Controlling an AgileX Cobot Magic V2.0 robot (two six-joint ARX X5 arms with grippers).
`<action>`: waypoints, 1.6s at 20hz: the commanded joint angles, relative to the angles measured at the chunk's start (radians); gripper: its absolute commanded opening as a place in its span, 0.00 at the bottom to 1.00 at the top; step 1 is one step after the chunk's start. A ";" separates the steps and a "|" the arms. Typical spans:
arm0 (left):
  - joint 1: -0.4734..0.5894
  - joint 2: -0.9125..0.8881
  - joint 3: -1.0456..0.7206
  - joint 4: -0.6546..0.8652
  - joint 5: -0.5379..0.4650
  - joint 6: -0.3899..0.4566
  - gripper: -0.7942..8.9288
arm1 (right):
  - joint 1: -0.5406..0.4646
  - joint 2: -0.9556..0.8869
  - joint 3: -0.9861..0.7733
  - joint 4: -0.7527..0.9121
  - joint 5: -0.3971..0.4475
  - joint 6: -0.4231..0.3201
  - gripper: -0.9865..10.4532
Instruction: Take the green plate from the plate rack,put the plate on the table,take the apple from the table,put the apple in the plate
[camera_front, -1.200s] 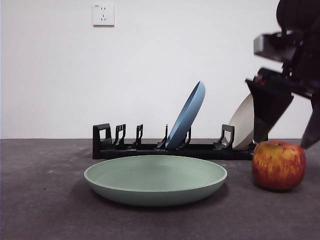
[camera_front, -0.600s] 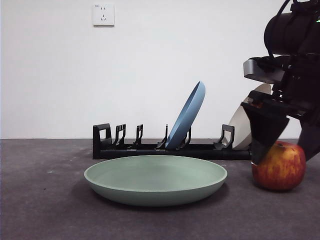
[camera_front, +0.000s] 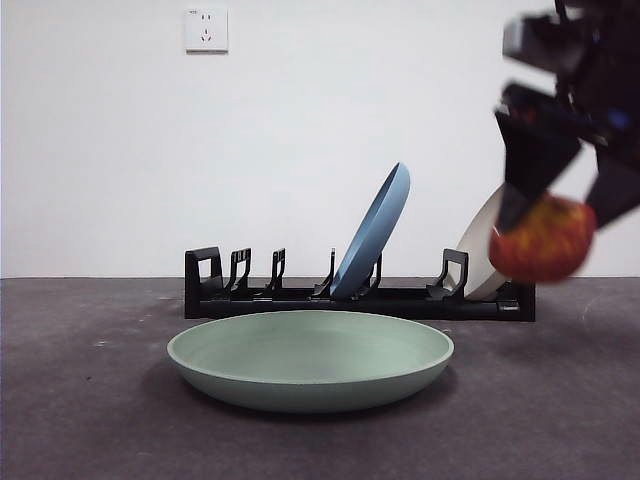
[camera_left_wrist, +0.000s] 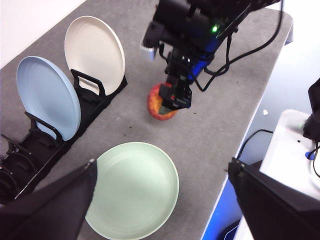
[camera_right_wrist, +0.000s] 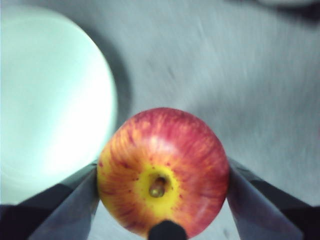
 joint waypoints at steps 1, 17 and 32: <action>0.001 0.001 0.000 0.004 -0.001 -0.010 0.53 | 0.062 0.000 0.026 0.006 -0.002 0.032 0.07; 0.001 0.001 0.000 -0.004 0.000 -0.010 0.53 | 0.383 0.365 0.125 0.237 0.076 0.128 0.07; 0.001 0.001 0.000 -0.058 -0.001 -0.010 0.53 | 0.402 0.409 0.143 0.214 0.099 0.109 0.58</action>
